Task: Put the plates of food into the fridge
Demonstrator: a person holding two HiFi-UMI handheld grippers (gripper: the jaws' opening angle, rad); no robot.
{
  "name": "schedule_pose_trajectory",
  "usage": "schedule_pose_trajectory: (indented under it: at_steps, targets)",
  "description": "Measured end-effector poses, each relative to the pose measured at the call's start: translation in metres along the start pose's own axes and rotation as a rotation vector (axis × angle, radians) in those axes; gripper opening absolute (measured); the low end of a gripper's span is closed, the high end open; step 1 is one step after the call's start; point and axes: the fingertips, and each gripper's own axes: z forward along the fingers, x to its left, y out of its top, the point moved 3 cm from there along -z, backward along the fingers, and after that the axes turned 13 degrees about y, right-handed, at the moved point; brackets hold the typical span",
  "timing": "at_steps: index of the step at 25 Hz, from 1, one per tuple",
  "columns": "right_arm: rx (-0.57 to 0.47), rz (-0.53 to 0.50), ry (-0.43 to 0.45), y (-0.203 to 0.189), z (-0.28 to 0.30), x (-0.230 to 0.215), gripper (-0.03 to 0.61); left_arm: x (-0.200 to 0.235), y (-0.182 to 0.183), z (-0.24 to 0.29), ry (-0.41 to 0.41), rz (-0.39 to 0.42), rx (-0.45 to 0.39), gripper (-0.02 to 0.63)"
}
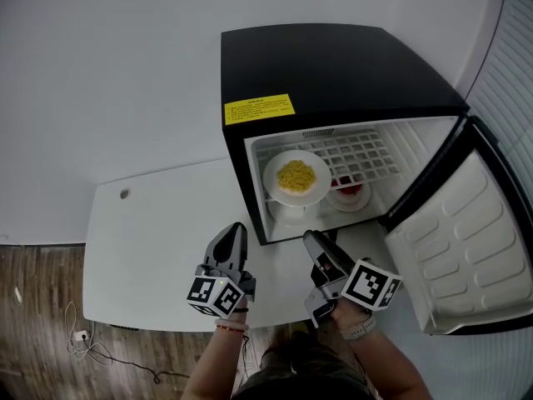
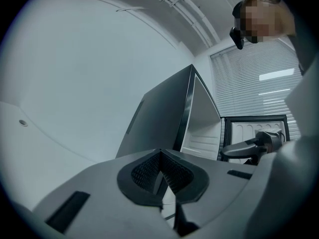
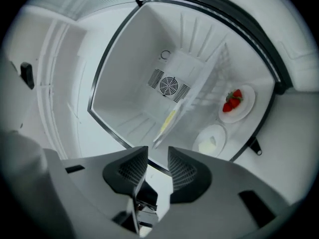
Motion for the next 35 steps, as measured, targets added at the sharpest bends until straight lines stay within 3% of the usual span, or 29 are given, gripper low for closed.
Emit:
schedule_pose_trajectory:
  at_steps: [2, 4, 7, 20, 26, 35]
  targets:
    - [0.010, -0.099, -0.009, -0.001, -0.009, 0.001, 0.058, -0.002, 0.000, -0.008, -0.005, 0.002, 0.001, 0.006]
    - [0.024, -0.210, -0.024, -0.001, -0.018, 0.002, 0.011, -0.004, 0.002, -0.016, -0.007, 0.003, -0.002, 0.006]
    - [0.033, -0.351, -0.034, -0.001, -0.032, 0.006, 0.008, -0.010, 0.008, -0.030, -0.012, 0.006, -0.017, 0.006]
    - [0.099, -0.709, -0.101, -0.011, -0.076, 0.019, 0.005, -0.040, 0.012, -0.086, -0.052, 0.020, 0.000, 0.006]
    - [0.121, -0.799, -0.110, -0.025, -0.092, 0.030, 0.005, -0.052, -0.003, -0.112, -0.055, -0.013, 0.022, 0.006]
    - [0.102, -0.854, -0.149, -0.025, -0.110, 0.034, 0.005, -0.053, 0.004, -0.118, -0.065, 0.017, -0.011, 0.006]
